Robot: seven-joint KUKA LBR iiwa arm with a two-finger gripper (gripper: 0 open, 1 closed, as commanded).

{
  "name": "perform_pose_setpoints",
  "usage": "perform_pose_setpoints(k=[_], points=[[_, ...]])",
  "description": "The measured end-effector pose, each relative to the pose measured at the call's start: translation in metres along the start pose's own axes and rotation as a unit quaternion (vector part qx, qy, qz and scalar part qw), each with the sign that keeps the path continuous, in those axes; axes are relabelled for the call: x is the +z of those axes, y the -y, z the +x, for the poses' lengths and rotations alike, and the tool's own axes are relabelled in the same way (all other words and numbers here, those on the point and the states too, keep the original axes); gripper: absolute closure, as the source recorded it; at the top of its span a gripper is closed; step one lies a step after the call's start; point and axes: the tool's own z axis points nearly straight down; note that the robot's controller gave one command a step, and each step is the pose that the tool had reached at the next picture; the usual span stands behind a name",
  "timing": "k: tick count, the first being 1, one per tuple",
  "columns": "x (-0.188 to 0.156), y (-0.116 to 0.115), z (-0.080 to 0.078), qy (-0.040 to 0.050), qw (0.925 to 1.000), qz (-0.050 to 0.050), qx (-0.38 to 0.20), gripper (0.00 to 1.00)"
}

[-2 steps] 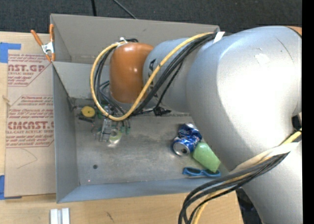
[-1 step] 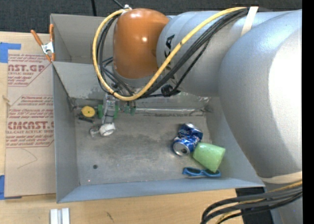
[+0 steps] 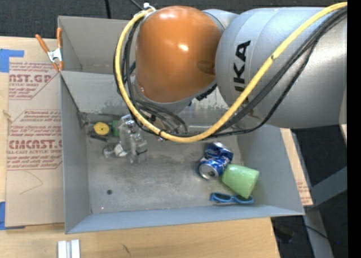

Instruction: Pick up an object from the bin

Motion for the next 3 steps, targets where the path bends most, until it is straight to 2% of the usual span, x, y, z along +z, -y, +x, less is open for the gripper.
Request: perform_pose_setpoints(k=[1,2,3], points=[[0.109,0.009,0.011,-0.0066,0.9982,0.0,-0.059,1.0],[0.104,0.009,0.009,-0.0027,0.9983,0.0,-0.059,0.0],[0.196,0.05,0.045,-0.0047,0.9973,0.001,0.074,0.0]])
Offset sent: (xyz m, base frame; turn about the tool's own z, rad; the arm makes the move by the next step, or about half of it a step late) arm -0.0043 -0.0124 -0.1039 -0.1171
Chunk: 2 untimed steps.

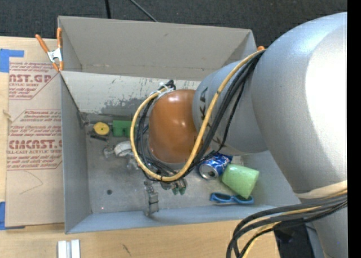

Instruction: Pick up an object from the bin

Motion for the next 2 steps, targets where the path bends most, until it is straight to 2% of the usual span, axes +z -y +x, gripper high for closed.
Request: perform_pose_setpoints(k=[1,2], points=[[-0.0008,-0.0007,-0.0006,0.0009,1.0,-0.001,-0.001,1.0],[-0.0008,-0.0007,-0.0006,0.0009,1.0,-0.001,0.0,0.0]])
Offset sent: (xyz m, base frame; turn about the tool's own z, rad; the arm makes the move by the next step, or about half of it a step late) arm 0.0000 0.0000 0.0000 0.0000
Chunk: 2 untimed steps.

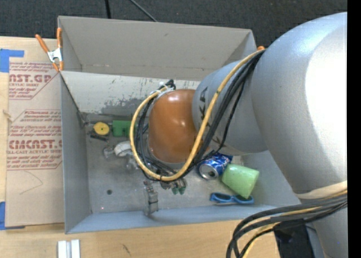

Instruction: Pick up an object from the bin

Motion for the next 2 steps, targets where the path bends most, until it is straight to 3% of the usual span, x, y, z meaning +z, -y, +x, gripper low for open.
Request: perform_pose_setpoints(k=[1,2], points=[[-0.055,0.001,-0.046,0.0054,1.0,0.0,-0.008,0.0],[-0.041,0.008,-0.095,0.0023,0.9986,0.0,0.052,0.0]])
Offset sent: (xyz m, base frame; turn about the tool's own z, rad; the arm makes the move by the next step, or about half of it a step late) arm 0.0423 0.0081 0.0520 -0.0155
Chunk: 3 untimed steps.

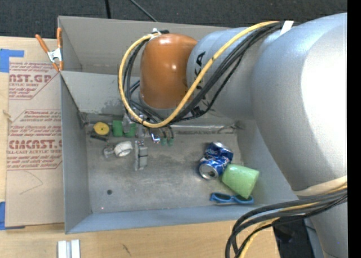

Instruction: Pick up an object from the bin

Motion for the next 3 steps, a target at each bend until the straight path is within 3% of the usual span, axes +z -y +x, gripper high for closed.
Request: perform_pose_setpoints(k=[1,2,3], points=[[0.049,-0.027,0.001,-0.003,0.9829,0.001,0.184,0.0],[0.046,-0.026,-0.001,-0.0007,0.9829,0.001,0.184,1.0],[-0.084,-0.021,0.022,0.0019,0.9844,-0.001,0.176,1.0]])
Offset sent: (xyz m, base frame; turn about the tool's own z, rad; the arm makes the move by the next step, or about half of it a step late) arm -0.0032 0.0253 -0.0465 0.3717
